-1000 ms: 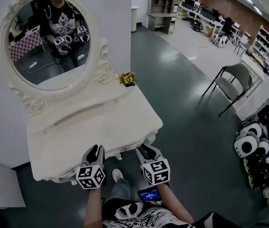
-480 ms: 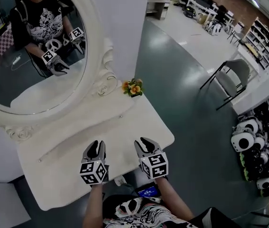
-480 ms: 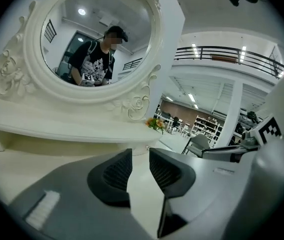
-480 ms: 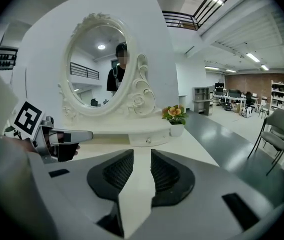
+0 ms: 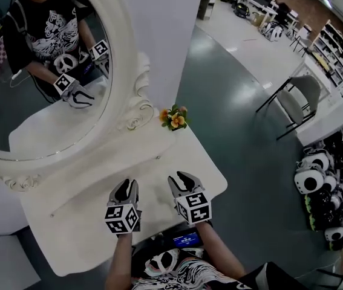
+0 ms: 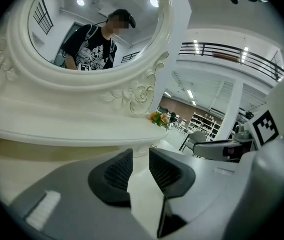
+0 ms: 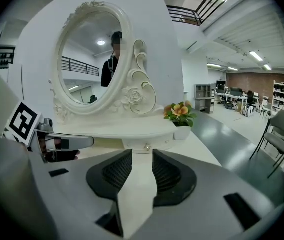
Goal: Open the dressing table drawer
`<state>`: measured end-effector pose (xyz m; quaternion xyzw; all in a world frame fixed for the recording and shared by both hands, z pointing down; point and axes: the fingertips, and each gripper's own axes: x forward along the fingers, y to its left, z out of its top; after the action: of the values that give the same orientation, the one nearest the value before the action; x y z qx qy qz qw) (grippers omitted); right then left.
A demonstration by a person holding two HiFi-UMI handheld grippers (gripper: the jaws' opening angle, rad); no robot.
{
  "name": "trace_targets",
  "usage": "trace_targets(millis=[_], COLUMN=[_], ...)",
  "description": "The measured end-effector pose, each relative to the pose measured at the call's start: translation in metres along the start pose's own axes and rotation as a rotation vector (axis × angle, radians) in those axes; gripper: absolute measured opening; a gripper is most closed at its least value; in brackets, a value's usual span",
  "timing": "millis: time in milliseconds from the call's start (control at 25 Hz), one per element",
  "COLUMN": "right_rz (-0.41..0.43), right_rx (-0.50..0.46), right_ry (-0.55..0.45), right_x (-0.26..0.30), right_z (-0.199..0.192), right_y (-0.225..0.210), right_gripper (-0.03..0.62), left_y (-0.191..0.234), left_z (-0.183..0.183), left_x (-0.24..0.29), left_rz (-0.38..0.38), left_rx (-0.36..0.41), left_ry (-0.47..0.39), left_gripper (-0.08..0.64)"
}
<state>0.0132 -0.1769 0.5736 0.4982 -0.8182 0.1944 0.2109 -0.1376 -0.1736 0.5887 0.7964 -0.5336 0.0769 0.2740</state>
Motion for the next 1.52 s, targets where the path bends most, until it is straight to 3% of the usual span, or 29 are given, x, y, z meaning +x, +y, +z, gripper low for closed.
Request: trace_targets(millis=[360,1040,1520], right_rz=[0.047,0.087,0.085], right_rx=[-0.006,-0.069,-0.134], right_ry=[0.044,0.116,0.119], right_x=[0.039,0.118,0.130], right_z=[0.003,-0.013,-0.010], right_y=[0.000,-0.009,-0.007], right_gripper=[0.132,0.153,0.095], left_y=[0.000,0.023,0.020], left_z=[0.001,-0.024,-0.026], left_x=[0.025,0.061,0.061], left_rz=[-0.009,0.050,0.061], left_rx=[0.059,-0.021,-0.026], left_ry=[0.062,0.105,0.112], left_gripper=[0.101,0.101,0.097])
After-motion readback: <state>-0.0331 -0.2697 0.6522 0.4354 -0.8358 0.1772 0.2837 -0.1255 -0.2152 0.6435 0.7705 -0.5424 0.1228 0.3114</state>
